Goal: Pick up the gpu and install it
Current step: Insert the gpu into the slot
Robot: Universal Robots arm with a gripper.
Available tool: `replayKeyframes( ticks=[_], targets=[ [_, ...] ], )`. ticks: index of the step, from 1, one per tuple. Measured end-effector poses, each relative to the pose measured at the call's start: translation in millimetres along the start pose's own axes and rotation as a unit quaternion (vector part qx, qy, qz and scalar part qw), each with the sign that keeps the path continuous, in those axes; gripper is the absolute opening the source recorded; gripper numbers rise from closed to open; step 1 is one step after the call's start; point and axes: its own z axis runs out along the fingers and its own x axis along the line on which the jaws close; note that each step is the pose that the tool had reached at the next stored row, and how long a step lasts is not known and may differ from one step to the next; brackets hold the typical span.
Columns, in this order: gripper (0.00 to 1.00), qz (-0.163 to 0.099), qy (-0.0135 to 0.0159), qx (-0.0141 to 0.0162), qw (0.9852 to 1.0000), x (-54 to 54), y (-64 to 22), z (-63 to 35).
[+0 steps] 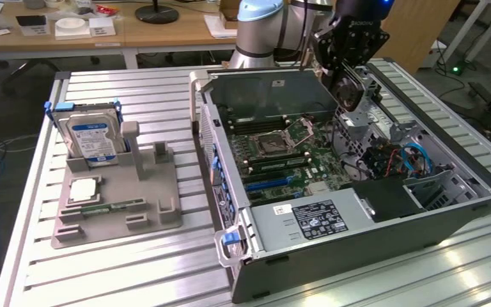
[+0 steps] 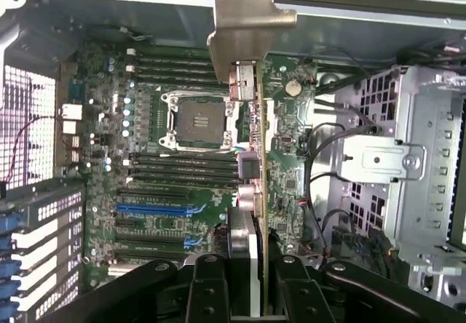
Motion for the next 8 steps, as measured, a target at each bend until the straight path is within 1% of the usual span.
replayKeyframes(
  ticks=[8],
  targets=[
    [0.29, -0.035, 0.0004, -0.0005, 0.9994, 0.0, 0.0, 0.0]
  ],
)
